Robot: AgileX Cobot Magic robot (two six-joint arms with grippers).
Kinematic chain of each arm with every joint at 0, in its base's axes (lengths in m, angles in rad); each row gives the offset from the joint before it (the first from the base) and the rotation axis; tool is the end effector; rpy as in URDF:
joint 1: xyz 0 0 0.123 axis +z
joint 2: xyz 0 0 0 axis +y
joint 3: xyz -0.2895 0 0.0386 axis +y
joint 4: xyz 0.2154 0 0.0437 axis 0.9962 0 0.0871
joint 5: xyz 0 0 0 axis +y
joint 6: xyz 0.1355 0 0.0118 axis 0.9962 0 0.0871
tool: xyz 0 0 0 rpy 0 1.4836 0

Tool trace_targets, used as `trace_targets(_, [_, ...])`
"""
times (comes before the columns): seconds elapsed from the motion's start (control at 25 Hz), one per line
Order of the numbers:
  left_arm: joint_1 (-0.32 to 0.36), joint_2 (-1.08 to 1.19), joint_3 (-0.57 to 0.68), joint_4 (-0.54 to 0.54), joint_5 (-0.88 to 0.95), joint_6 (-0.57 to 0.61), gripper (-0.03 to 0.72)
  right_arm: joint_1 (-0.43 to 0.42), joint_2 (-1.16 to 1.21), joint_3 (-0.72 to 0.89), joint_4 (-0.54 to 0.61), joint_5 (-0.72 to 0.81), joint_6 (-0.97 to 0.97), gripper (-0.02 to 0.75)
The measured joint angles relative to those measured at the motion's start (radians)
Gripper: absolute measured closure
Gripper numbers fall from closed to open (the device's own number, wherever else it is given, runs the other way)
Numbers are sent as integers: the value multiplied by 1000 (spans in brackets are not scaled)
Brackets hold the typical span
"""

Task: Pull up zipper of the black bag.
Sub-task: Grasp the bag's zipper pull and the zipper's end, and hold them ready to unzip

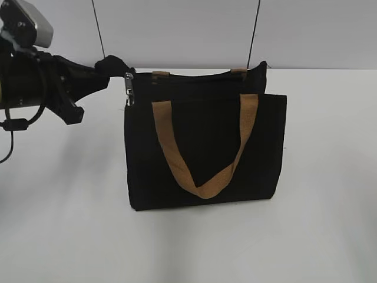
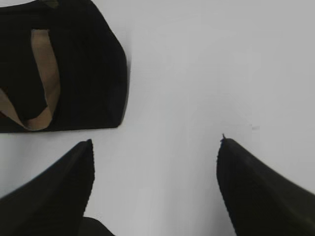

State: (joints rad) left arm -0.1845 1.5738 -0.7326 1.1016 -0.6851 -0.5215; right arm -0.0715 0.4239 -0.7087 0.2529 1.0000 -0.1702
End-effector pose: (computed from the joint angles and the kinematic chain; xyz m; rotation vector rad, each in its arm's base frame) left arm 0.2996 -0.1340 0.2372 0.9683 1.6557 -0.3980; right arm 0.0571 0.0246 0.3032 -0.0765 2.1721 0.1728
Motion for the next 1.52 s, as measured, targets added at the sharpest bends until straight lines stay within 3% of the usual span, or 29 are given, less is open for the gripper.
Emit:
trace_targets(0.16, [0, -3, 0, 6, 2, -37, 670, 0, 187, -79, 65, -43, -85, 151])
trace_targets(0.4, [0, -3, -3, 7, 3, -47, 670, 0, 464, -204, 64, -43, -99, 151])
trace_targets(0.52, [0, -3, -22, 7, 4, -48, 670, 40, 556, -259, 43, -34, -91, 151])
trace_targets(0.6, [0, -3, -36, 7, 4, -63, 670, 115, 614, -297, -11, -34, -37, 151])
trace_targets(0.76, [0, -3, -41, 7, 4, -80, 670, 347, 741, -375, -239, -27, 227, 151])
trace_targets(0.88, [0, -3, -41, 4, 4, -85, 670, 507, 839, -440, -281, -34, 379, 151])
trace_targets(1.04, [0, -3, -41, -19, 5, -86, 670, 678, 986, -559, -196, -81, 435, 151])
trace_targets(1.16, [0, -3, -41, -24, 3, -88, 670, 759, 1106, -656, -113, -109, 433, 161])
trace_targets(1.28, [0, -3, -41, -25, -5, -89, 670, 802, 1223, -753, -49, -119, 406, 220])
trace_targets(1.52, [0, -3, -41, -27, -18, -89, 670, 811, 1376, -888, 63, -130, 331, 376])
